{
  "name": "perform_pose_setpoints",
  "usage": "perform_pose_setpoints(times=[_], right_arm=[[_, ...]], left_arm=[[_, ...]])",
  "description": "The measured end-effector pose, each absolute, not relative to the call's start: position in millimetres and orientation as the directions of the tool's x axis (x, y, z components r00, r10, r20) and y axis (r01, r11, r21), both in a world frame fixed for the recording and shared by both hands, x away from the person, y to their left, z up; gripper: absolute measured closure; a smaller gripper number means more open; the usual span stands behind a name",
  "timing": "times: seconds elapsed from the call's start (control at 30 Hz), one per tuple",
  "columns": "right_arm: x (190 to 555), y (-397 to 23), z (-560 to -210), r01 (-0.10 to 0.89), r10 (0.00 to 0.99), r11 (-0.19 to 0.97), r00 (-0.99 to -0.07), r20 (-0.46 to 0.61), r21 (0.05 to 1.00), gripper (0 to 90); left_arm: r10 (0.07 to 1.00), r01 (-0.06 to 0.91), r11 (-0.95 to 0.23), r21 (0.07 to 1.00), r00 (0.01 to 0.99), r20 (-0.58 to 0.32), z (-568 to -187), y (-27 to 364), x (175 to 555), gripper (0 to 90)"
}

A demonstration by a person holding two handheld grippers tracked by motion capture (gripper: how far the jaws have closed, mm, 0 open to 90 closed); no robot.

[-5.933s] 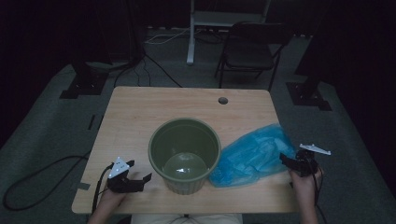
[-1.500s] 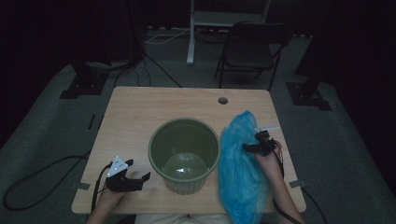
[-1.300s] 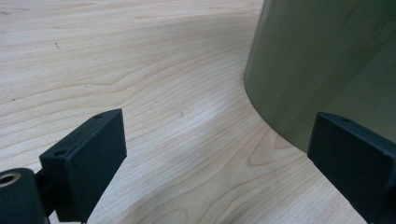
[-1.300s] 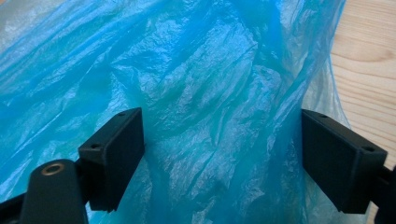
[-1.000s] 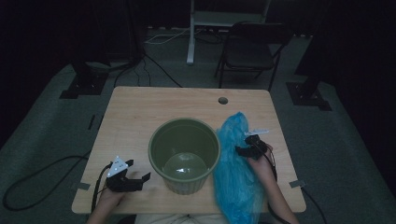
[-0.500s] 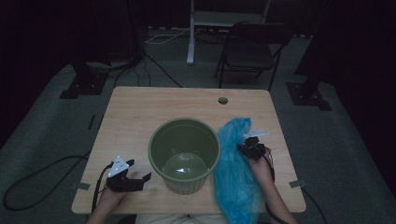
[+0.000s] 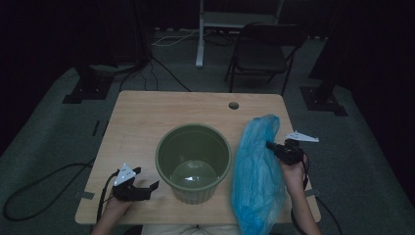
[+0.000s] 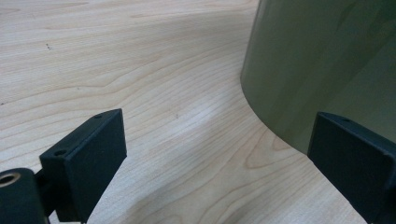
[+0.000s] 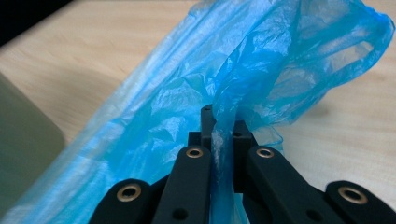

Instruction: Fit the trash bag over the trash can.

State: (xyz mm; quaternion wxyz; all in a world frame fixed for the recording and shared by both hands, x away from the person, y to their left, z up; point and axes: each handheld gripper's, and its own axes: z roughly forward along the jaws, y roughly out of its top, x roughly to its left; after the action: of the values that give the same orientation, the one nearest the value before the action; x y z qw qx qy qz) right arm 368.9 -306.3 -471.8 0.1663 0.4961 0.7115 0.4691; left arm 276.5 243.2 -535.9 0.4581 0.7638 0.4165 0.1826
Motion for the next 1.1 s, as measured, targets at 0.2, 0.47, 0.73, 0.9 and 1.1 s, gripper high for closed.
perform_pose_setpoints(times=[0.2,0.47,0.73,0.9,1.1], right_arm=[[352.7,-319.9,-438.7,0.47,0.85,0.007,-0.467,0.242,0.882,89.9],[332.0,-329.8,-383.6,0.331,0.828,-0.068,-0.507,0.238,0.941,90.0],[314.0,-331.4,-317.3,0.146,0.801,-0.123,-0.569,0.185,0.982,90.0],[308.5,-326.2,-283.7,0.053,0.779,-0.148,-0.609,0.149,0.988,90.0],[306.0,-304.7,-239.9,-0.068,0.759,-0.144,-0.648,0.066,0.987,90.0]], left_arm=[[0.806,0.474,-0.221,0.852,0.58,-0.114,-536.3,243.6,278.2,5.1],[0.801,0.473,-0.226,0.851,0.588,-0.114,-537.3,240.6,278.9,5.1],[0.803,0.471,-0.227,0.852,0.586,-0.11,-535.8,241.4,277.2,5.0],[0.801,0.467,-0.23,0.854,0.59,-0.107,-535.6,240.7,277.1,5.0],[0.801,0.471,-0.232,0.851,0.589,-0.108,-536.4,241.1,277.6,5.0]])
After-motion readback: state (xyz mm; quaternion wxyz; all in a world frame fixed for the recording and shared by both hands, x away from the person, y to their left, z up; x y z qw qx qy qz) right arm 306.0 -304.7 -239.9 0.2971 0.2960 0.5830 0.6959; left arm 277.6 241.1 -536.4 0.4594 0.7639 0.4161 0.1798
